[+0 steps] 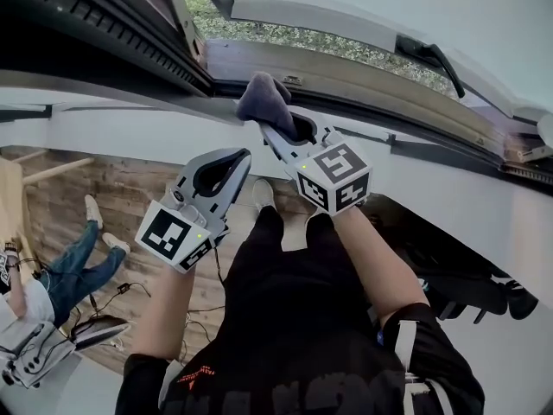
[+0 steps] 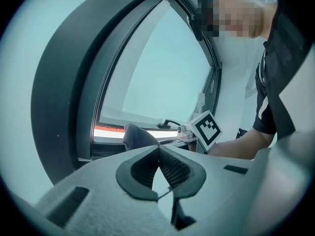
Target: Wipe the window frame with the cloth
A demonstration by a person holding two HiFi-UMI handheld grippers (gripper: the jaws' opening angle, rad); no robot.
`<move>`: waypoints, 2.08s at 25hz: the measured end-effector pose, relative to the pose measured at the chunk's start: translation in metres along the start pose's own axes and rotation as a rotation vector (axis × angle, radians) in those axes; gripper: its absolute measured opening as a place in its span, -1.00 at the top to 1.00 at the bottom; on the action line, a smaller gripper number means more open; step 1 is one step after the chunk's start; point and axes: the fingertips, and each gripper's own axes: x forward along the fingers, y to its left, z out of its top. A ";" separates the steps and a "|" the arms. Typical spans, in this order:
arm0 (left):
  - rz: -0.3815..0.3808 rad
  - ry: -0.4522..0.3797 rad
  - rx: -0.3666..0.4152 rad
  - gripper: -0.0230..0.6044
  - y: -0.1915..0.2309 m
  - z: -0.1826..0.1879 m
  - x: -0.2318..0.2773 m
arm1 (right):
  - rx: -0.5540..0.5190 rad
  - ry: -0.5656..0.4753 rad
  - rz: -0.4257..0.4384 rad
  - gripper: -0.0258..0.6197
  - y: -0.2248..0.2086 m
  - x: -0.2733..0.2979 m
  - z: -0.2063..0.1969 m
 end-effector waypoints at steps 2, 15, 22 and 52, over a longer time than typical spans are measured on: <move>0.005 -0.002 -0.003 0.86 0.004 0.000 -0.003 | 0.001 0.008 0.013 0.59 0.006 0.009 -0.001; 0.018 0.003 -0.021 0.86 0.023 -0.008 -0.008 | 0.017 0.033 0.024 0.59 0.010 0.036 -0.007; 0.001 0.013 -0.012 0.86 0.016 -0.007 0.002 | 0.026 0.036 -0.001 0.59 -0.003 0.026 -0.011; -0.133 0.056 0.057 0.86 -0.061 0.007 0.081 | 0.101 -0.013 -0.138 0.59 -0.078 -0.078 -0.030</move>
